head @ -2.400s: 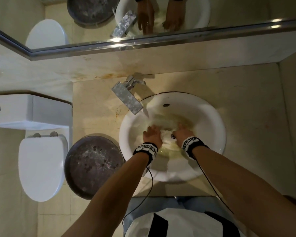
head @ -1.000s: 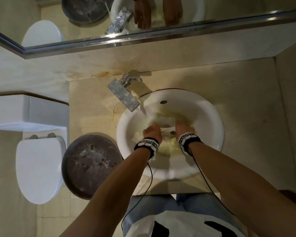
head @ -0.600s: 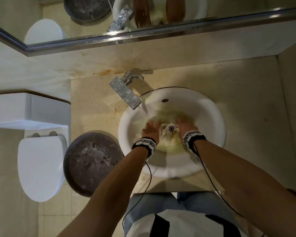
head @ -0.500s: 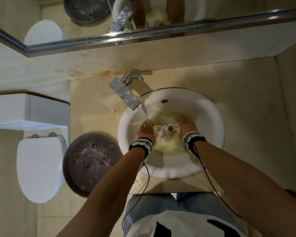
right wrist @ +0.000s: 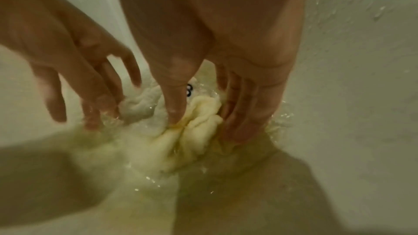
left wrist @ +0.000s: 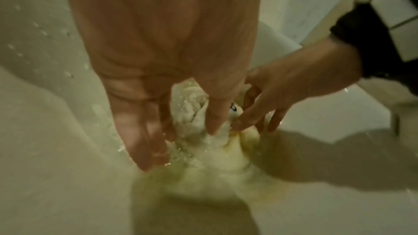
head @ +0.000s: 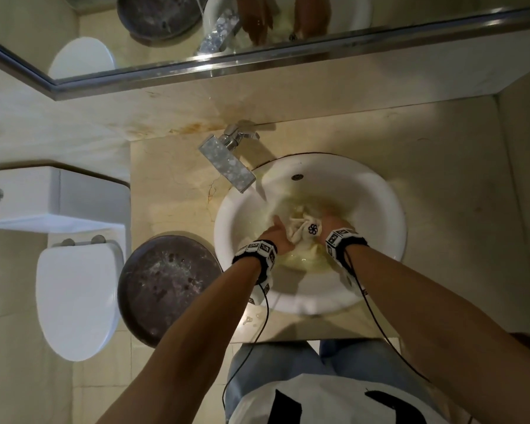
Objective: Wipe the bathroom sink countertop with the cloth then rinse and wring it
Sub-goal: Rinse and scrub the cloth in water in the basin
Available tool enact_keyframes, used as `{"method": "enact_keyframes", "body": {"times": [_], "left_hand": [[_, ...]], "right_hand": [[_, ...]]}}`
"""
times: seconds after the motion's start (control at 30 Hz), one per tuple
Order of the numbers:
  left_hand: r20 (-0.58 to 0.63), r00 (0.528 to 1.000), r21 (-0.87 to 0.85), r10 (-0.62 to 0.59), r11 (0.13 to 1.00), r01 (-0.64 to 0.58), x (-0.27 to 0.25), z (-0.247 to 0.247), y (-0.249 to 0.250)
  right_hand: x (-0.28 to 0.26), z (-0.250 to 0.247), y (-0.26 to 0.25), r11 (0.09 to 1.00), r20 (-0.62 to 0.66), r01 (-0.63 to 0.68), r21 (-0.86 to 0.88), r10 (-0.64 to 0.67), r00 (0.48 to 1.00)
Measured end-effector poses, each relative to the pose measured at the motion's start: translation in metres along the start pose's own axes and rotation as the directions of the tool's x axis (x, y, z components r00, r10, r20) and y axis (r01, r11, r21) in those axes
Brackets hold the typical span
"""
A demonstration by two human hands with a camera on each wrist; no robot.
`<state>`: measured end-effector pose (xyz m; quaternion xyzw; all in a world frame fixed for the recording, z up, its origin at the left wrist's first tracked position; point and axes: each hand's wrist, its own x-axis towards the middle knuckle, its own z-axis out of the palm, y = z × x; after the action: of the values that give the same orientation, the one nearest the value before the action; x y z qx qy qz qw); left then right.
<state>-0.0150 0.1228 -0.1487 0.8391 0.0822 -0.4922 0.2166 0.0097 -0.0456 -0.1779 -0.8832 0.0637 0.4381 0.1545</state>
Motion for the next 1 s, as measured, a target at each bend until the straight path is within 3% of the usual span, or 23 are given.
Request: {"method": "enact_keyframes", "body": {"times": [0.07,0.23,0.33,0.4,0.47,0.53,0.77,0.87,0.93,1.0], "left_hand": [[0.087,0.994,-0.092,0.067,0.994,-0.059,0.002,0.006,0.006],[-0.013,0.983,0.001,0.185,0.983,-0.185,0.003,0.018,0.001],[-0.088,0.993,-0.223,0.083,0.97,-0.101,0.005,0.016,0.005],[-0.083,0.996,-0.421,-0.034,0.907,-0.004,0.004,0.012,0.013],[-0.065,0.998,-0.36,-0.028,0.933,0.003,0.001,0.009,0.017],[-0.129,0.99,-0.268,-0.055,0.963,0.019,0.0,0.006,0.014],[-0.2,0.98,0.079,-0.015,0.996,0.032,-0.004,-0.011,0.002],[-0.245,0.967,0.057,-0.073,0.994,0.09,-0.006,-0.009,0.01],[-0.167,0.978,-0.054,-0.126,0.991,0.118,-0.003,-0.002,0.013],[-0.089,0.994,-0.182,-0.063,0.982,0.046,-0.003,0.005,0.019]], "right_hand": [[-0.01,0.006,-0.011,0.998,0.023,-0.007,0.059,0.006,1.0],[-0.012,0.015,-0.008,0.995,0.135,-0.023,0.101,0.009,0.991],[-0.018,-0.003,-0.009,0.997,-0.102,-0.008,0.077,0.016,0.995],[-0.022,-0.007,-0.01,0.996,-0.161,0.084,0.011,-0.081,0.984],[-0.031,-0.004,-0.015,0.975,-0.064,0.212,-0.066,-0.217,0.974],[-0.031,0.0,-0.016,0.966,-0.043,0.218,-0.143,-0.226,0.973],[-0.026,-0.017,-0.007,0.96,-0.106,0.061,-0.274,-0.093,0.99],[-0.024,-0.014,-0.004,0.956,-0.134,0.154,-0.248,-0.191,0.972],[-0.022,-0.005,-0.004,0.953,-0.033,0.235,-0.19,-0.246,0.969],[-0.016,0.006,-0.003,0.971,0.052,0.227,-0.082,-0.223,0.973]]}}
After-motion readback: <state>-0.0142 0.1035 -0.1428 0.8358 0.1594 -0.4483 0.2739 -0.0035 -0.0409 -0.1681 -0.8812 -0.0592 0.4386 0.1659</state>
